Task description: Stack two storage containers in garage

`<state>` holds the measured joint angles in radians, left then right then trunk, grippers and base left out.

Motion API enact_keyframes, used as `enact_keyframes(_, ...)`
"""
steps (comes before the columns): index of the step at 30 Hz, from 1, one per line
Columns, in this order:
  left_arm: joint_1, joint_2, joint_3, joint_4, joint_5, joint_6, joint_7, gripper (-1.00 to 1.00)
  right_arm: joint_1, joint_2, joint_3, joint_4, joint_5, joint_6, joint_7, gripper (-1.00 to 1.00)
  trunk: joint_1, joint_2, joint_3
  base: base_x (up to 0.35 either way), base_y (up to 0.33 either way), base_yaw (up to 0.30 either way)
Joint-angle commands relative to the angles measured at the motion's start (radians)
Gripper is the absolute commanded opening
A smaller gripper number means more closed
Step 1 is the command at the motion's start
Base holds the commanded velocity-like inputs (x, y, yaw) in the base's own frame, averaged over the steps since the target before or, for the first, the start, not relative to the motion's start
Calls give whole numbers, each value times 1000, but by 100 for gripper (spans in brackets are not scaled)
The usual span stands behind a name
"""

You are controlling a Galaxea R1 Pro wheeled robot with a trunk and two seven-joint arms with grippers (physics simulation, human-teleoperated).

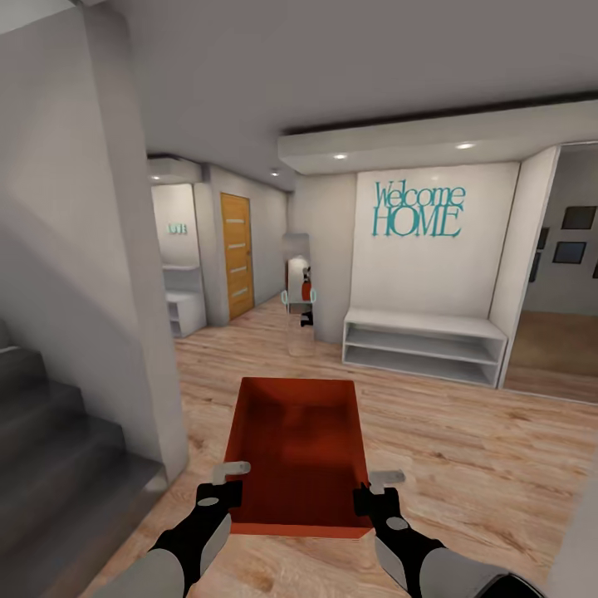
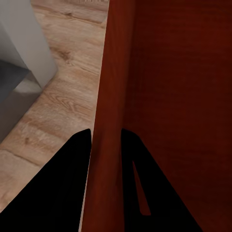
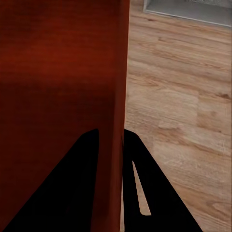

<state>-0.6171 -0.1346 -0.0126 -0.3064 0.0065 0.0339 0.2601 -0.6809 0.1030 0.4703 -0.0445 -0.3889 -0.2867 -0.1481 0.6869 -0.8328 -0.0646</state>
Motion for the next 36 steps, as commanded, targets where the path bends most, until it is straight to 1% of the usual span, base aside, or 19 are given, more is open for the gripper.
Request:
enact_keyframes(1,-1,7,25,-32,-19,4,8,-100,0,0,-8,2,-10,-2,1,-100,1,-1,-2,322,0,0)
enact_keyframes(36,-1,7,25,-33,-19,3,8,-100,0,0,-8,2,-10,-2,2,-100,1,-1,-2,322,0,0)
